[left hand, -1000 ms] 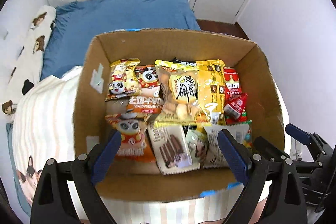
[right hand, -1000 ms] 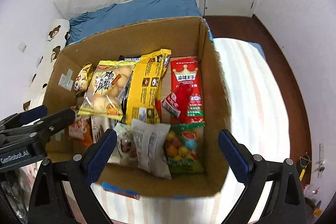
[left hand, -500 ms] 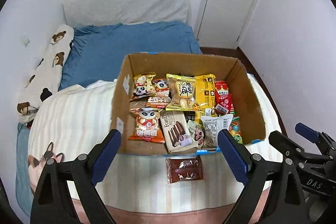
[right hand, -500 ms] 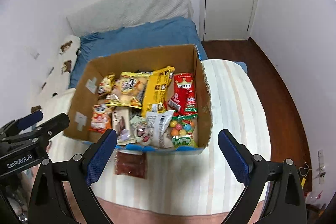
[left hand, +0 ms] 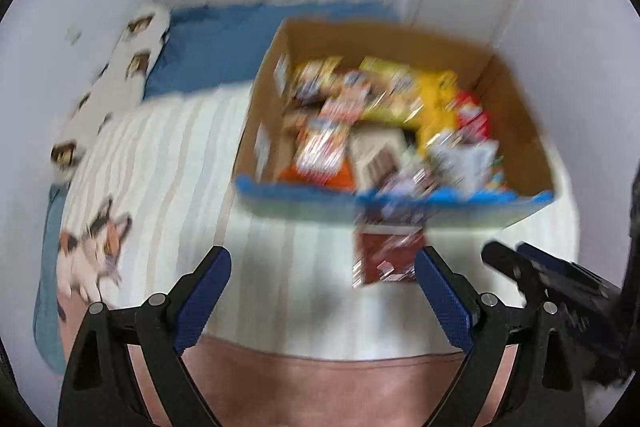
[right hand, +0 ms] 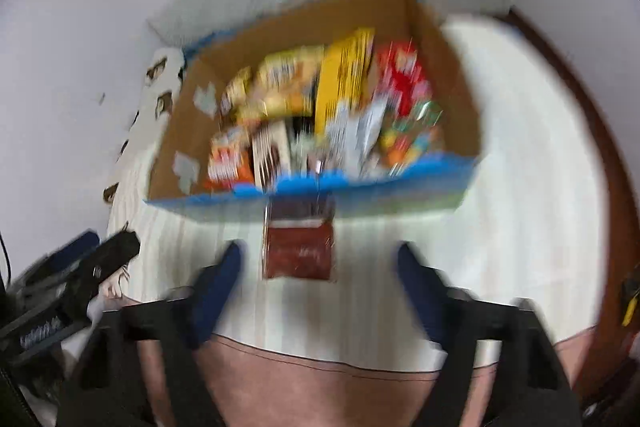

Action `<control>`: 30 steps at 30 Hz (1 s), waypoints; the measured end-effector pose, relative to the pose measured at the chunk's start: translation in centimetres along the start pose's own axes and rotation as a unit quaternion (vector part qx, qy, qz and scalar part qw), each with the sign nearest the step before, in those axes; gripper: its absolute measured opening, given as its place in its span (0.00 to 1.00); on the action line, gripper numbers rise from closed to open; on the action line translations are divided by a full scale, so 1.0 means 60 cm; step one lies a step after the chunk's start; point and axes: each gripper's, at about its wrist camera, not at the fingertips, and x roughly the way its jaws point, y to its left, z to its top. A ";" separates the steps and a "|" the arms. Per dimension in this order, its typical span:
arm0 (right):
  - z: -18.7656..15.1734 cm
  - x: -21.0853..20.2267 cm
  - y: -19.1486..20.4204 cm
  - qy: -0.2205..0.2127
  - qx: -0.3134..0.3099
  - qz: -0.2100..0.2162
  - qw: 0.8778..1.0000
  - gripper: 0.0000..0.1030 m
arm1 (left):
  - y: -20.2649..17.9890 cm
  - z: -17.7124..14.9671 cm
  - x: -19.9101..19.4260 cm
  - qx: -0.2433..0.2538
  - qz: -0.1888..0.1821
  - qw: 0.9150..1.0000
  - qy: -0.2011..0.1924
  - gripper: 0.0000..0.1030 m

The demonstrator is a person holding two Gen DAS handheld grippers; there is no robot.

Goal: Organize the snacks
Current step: 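Lower the right tool to the brown packet on the bedspread and grasp it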

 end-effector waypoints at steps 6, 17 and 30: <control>-0.016 0.147 -0.030 0.026 0.044 0.019 0.999 0.60 | 0.049 -0.049 0.107 -0.037 0.036 0.996 0.068 0.91; -0.057 0.127 0.120 0.089 -0.142 0.052 0.984 0.91 | 0.138 -0.096 0.155 -0.090 0.057 0.989 0.100 0.91; -0.066 0.275 0.216 0.138 -0.235 -0.084 0.958 0.81 | 0.171 -0.142 0.210 -0.091 0.088 0.985 0.121 0.91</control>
